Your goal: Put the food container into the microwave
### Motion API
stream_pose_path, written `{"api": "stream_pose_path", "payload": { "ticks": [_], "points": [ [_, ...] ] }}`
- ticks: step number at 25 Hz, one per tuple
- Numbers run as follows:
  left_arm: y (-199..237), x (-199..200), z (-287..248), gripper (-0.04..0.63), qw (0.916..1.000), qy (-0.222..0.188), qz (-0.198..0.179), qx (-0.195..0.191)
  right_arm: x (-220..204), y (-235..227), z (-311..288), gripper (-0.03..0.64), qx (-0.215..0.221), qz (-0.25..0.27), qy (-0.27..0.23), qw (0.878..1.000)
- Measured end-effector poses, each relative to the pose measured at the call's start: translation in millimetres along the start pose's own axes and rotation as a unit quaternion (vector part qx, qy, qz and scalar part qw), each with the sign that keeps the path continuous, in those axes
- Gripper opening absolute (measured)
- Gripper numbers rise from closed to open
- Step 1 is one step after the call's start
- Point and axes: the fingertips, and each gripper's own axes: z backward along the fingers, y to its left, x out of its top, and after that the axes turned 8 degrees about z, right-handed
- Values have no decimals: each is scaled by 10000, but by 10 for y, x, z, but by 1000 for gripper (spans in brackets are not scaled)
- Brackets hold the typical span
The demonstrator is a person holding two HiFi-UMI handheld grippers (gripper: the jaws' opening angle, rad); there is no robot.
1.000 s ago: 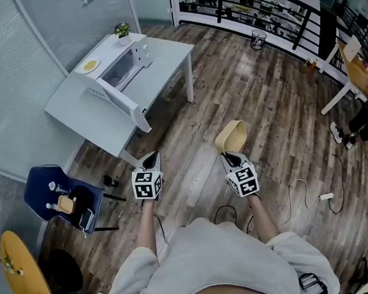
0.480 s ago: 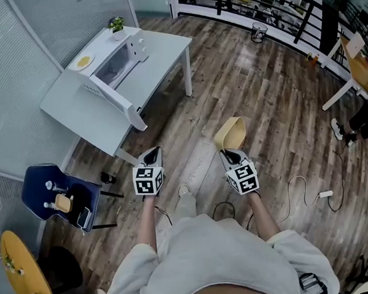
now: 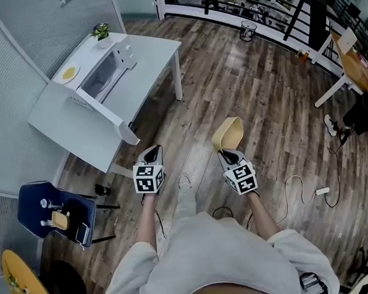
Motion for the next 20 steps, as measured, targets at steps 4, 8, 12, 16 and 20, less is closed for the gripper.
{"api": "stream_pose_path", "payload": {
  "ticks": [4,8,12,16,20],
  "points": [
    [119,183,-303,11,9999,-15,-4,-134,144,-186,-249,28,-66,33,49,10000],
    [235,418,-616,11,9995,-69,31,-292,332,-389,-497,28,-142,70,83,9998],
    [375,649,-911,11,9991,-93,66,-415,517,-567,-750,28,-181,130,161,9996],
    [498,867,-1212,11,9985,-109,64,-530,703,-765,-982,28,-255,161,184,9994],
    [638,1049,-1514,11,9978,-126,72,-653,838,-934,-1213,28,-339,189,227,9990]
  ]
}}
